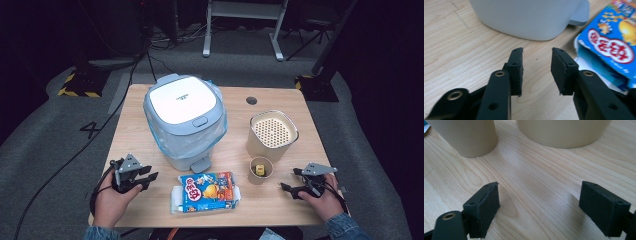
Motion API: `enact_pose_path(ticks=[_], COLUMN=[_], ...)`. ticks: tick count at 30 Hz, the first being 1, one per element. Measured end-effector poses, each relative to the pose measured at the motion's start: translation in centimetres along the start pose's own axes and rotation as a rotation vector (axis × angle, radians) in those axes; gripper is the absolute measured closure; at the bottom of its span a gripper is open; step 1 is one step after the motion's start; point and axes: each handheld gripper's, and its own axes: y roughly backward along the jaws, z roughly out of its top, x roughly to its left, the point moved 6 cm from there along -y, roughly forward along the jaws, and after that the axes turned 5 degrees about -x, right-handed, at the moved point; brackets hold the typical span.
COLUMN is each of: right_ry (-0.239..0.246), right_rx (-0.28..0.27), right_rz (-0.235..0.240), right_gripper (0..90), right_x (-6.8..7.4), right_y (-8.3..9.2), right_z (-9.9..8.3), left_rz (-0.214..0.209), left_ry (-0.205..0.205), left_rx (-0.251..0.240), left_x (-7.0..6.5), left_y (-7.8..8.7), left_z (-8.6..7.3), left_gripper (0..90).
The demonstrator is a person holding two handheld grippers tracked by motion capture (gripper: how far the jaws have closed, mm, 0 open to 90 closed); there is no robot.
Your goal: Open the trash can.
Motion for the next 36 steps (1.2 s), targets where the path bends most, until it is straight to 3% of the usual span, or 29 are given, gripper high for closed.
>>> enact_pose_path(ticks=[4, 7, 12, 19, 26, 36], right_ry=[0.0, 0.0, 0.002, 0.001, -0.002, -0.009], right_rx=[0.0, 0.0, 0.0, -0.001, -0.001, -0.001], right_rz=[0.0, 0.0, -0.002, -0.005, -0.012, -0.02], right_gripper=[16.2, 16.2, 16.2, 16.2, 16.3, 16.3], right_x=[0.0, 0.0, 0.0, 0.0, 0.0, 0.1], right_y=[0.0, 0.0, 0.0, 0.0, 0.0, 0.1], right_z=[0.0, 0.0, 0.0, 0.0, 0.0, -0.1], left_rz=[-0.103, -0.122, -0.178, -0.204, -0.234, -0.296], left_ry=[-0.012, -0.039, -0.04, -0.107, -0.165, -0.168], left_rx=[0.007, -0.025, -0.07, -0.105, -0.105, -0.2], left_x=[-1.3, -1.8, -2.4, -3.1, -3.9, -4.9], left_y=[0.9, 2.0, 4.1, 5.4, 6.0, 7.2], left_z=[1.0, 2.2, 4.7, 8.0, 10.8, 14.7], left_gripper=[71.3, 74.3, 82.1, 87.7, 89.9, 90.0])
